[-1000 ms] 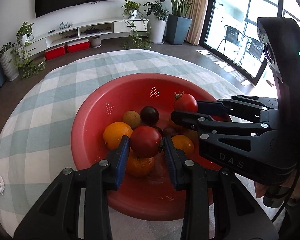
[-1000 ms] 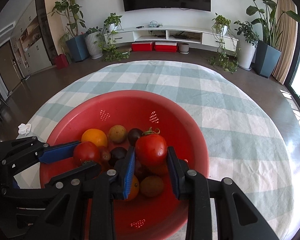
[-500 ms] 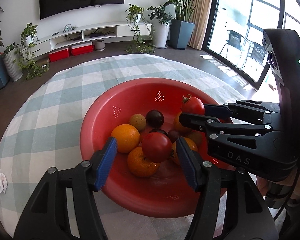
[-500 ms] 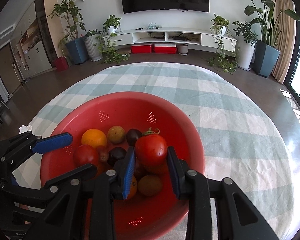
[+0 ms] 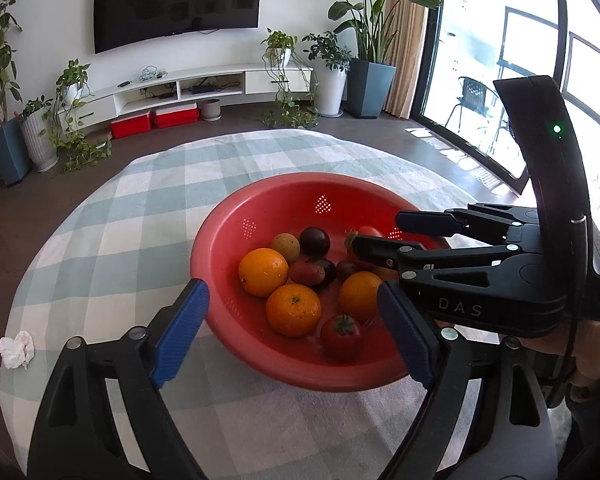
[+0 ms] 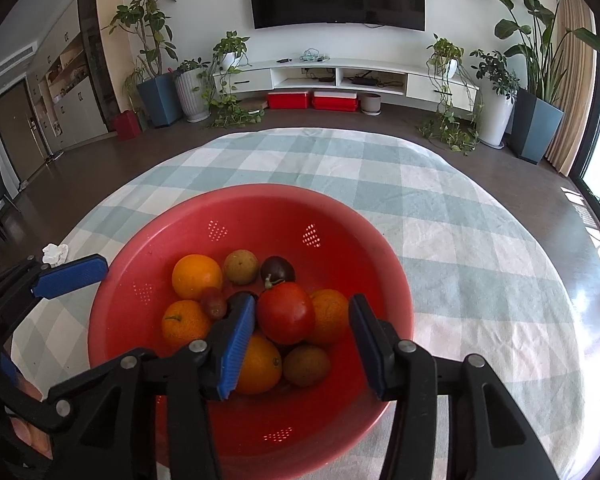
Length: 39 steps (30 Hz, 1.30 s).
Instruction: Organize fruits
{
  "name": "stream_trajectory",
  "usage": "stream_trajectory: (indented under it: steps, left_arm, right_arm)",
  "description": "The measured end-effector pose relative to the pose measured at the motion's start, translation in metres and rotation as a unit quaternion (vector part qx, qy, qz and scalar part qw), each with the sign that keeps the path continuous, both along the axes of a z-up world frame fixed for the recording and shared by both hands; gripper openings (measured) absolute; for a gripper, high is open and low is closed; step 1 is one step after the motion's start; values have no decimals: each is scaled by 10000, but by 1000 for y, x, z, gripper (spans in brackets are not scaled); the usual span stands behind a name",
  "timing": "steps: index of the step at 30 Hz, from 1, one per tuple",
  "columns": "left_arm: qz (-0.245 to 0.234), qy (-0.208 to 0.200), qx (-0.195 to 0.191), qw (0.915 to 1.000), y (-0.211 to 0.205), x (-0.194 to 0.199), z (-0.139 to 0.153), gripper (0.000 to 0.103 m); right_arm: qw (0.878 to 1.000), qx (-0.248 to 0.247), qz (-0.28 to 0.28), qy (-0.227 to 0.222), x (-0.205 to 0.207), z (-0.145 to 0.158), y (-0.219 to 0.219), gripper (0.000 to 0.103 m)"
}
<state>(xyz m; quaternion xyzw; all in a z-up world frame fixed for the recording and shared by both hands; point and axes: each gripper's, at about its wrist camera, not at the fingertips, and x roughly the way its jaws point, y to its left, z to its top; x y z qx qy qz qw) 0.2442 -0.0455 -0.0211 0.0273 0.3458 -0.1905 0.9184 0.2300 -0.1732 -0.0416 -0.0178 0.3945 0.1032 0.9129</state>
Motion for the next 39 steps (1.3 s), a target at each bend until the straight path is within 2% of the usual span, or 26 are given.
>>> stream_trajectory:
  steps: [3,7,10,12,14,16,17,19,22,25,27,29,33,39]
  left_arm:
    - [193,-237,-13,9995,8,-17,9,103]
    - [429,-491,-64,9979,20,-46,24,103]
    - [535,-937,-92,9941,28,-77,42,103]
    - [750,-1391,68,9874,28,-102,58,103]
    - [1174,-1835,292,9756,26,-126,74,103]
    - [1528,-2117,303,9648,24,-149,87,103]
    - [1588,-2115,198,9642,25,-159,93,103]
    - [1532,-1949,-15,9688,25,-171,102,103]
    - [1513,-1952,9,9690,20,-189,112,103]
    - [1551,-1820,5,9710,15,-203,117,103]
    - [1566,-1712,59,9727,12,-212,117,103]
    - [1610,-1510,203,9751,5,-217,114,103]
    - [1543,-1163,89,9811,1,-226,108,103]
    - [1614,-909,125,9826,-2,-235,99,103]
  right_arm:
    - [9996,118,-100,-216,-10,12,-7,64]
    - [9980,275,-259,-503,-26,27,-16,68]
    - [9943,419,-424,-889,-52,43,-23,73]
    - [9881,438,-576,-1358,-78,55,-27,81]
    - [9790,460,-717,-1850,-106,68,-29,89]
    - [9666,498,-855,-2365,-135,81,-29,98]
    - [9598,516,-934,-2597,-149,87,-29,103]
    - [9498,536,-1007,-2914,-175,98,-28,103]
    - [9387,466,-1165,-3211,-209,110,-27,103]
    - [9350,268,-1266,-3302,-230,118,-27,103]
    - [9379,136,-1310,-3210,-239,120,-27,103]
    - [9462,-17,-1393,-2922,-242,120,-30,103]
    - [9556,8,-1558,-2500,-249,114,-37,103]
    - [9662,41,-1710,-1927,-253,102,-47,103]
